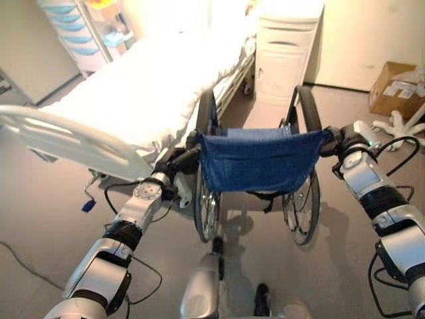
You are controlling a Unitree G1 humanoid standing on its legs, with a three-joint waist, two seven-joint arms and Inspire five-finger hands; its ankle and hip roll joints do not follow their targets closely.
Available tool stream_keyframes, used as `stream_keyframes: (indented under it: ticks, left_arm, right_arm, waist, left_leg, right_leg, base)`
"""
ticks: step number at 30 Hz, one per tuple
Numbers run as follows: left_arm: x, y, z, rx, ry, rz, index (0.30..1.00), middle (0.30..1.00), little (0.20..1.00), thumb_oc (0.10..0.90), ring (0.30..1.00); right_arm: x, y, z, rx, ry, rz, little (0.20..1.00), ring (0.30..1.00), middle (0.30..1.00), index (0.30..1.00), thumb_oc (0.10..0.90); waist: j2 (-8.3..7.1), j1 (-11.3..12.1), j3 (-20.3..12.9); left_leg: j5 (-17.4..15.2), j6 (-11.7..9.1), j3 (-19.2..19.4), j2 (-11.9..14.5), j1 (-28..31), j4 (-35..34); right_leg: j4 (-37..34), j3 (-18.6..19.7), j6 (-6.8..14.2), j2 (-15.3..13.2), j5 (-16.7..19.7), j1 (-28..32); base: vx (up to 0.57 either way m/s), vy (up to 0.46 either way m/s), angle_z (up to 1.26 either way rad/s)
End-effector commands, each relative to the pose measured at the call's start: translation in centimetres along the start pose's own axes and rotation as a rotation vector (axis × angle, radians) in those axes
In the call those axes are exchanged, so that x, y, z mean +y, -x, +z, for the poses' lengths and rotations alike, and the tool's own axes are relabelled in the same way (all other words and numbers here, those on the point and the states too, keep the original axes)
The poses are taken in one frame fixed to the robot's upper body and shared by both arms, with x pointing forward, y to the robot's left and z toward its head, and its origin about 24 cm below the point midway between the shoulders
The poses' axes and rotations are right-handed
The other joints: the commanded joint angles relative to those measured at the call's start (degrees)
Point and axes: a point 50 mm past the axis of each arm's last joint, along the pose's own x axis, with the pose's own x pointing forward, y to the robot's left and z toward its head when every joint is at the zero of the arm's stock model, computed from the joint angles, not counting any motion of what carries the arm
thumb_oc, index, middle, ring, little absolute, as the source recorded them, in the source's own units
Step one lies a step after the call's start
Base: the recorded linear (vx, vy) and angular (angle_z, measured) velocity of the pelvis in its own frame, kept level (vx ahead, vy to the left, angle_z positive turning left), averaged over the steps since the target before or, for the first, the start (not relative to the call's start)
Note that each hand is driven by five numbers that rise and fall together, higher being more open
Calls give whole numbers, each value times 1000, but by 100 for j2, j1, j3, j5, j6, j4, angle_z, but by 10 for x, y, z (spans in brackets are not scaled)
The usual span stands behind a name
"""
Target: Push the wheelchair next to the bed
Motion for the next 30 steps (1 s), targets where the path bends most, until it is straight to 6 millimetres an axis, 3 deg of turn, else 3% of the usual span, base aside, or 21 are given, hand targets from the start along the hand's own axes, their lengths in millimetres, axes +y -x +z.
stream_keyframes:
  ticks: [1,5,6,7,10,15,23,30]
  left_arm:
    - [17,-4,62,-218,-16,58,300,300,300,400,300]
    - [27,-2,61,-201,-45,90,300,300,300,400,300]
    - [32,-2,70,-221,-70,116,300,300,300,400,300]
    - [33,-2,80,-242,-90,126,300,300,300,400,300]
    - [35,-5,99,-289,-101,143,300,300,300,400,300]
    - [38,-5,107,-310,-113,159,300,300,300,400,300]
    - [37,-5,112,-320,-141,150,300,300,300,400,300]
    - [26,-7,114,-331,-129,113,300,300,300,400,300]
  right_arm:
    - [18,10,39,-198,-46,259,300,300,300,300,400]
    - [37,14,40,-211,-64,298,300,300,300,300,400]
    - [43,17,52,-252,-83,285,300,300,300,300,400]
    - [40,17,62,-273,-96,265,300,300,300,300,400]
    - [22,15,79,-299,-96,228,300,300,300,300,400]
    - [13,15,94,-331,-112,231,300,300,300,300,400]
    - [16,19,95,-368,-146,241,300,300,300,300,400]
    - [23,18,85,-331,-155,224,300,300,300,300,400]
  waist:
    - [-197,-204,52]
    - [-312,-58,-169]
    - [-421,100,-221]
    - [-492,219,-243]
    - [-573,380,-260]
    - [-707,533,-332]
    - [-853,517,-296]
    - [-1024,551,-379]
  left_leg:
    - [615,712,-2,-74,590,37]
    - [170,880,83,-65,846,330]
    - [92,907,198,-56,935,263]
    - [75,886,259,-49,832,258]
    - [63,827,450,65,536,340]
    - [-2,744,579,299,307,587]
    - [-98,772,519,331,118,800]
    - [-499,1106,596,-98,102,1010]
  right_leg:
    - [503,1046,375,-80,-663,630]
    - [504,552,694,-603,-515,664]
    - [348,273,925,-907,-331,702]
    - [159,88,1011,-1052,-206,712]
    - [-129,-322,1059,-1350,59,659]
    - [-357,-631,1085,-1580,301,629]
    - [-449,-487,1156,-1583,416,697]
    - [115,-212,1261,-1865,1208,730]
  base:
    - [240,278,-64]
    - [162,159,-19]
    - [-57,75,-18]
    - [-141,35,-35]
    - [-86,58,-36]
    - [88,33,-51]
    - [118,49,8]
    - [166,162,5]
